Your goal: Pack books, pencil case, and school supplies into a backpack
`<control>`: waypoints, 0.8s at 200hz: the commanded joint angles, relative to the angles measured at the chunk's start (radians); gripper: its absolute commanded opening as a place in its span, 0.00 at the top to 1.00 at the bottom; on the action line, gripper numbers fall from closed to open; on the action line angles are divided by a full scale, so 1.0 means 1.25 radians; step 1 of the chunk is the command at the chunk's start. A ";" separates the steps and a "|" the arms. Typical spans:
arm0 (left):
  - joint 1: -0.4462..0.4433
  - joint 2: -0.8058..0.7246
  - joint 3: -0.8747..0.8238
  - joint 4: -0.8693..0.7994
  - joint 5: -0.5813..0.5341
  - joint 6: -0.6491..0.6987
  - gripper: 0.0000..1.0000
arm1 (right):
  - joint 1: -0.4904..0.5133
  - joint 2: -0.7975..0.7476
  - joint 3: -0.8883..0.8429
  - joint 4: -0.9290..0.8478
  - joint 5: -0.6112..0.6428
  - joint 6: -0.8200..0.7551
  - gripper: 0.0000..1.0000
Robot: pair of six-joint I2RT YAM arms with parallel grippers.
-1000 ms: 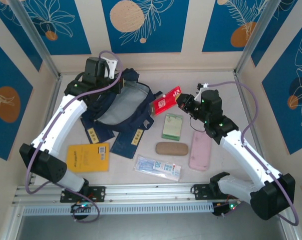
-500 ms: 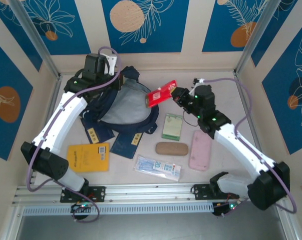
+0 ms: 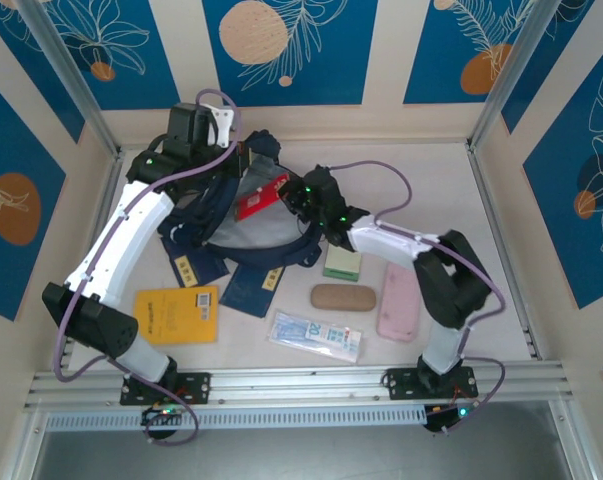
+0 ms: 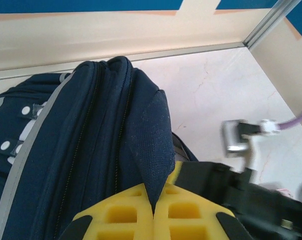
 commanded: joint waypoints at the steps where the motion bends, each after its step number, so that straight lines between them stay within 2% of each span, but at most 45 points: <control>1: 0.006 -0.012 0.064 0.081 0.050 -0.002 1.00 | 0.018 0.084 0.094 0.034 0.022 0.032 1.00; 41: 0.006 -0.011 0.076 0.091 0.079 -0.005 1.00 | 0.031 0.271 0.307 -0.071 -0.015 0.038 1.00; 52: 0.006 -0.014 0.071 0.093 0.076 -0.003 1.00 | 0.035 0.321 0.385 -0.119 -0.035 0.005 0.94; 60: 0.006 -0.016 0.068 0.096 0.073 0.000 1.00 | 0.035 0.356 0.445 -0.161 -0.061 -0.018 0.80; 67: 0.006 -0.016 0.067 0.095 0.068 0.002 1.00 | 0.032 0.380 0.488 -0.186 -0.089 -0.038 0.59; 73: 0.006 -0.016 0.066 0.092 0.061 0.006 1.00 | 0.032 0.391 0.518 -0.214 -0.103 -0.050 0.46; 86: 0.007 -0.014 0.066 0.090 0.048 0.012 1.00 | 0.031 0.389 0.537 -0.238 -0.116 -0.088 0.34; 117: 0.018 -0.011 0.053 0.094 0.045 0.005 1.00 | 0.026 0.298 0.488 -0.280 -0.112 -0.230 0.25; 160: 0.024 0.002 0.038 0.102 0.047 -0.013 1.00 | 0.031 0.141 0.393 -0.400 -0.104 -0.427 0.25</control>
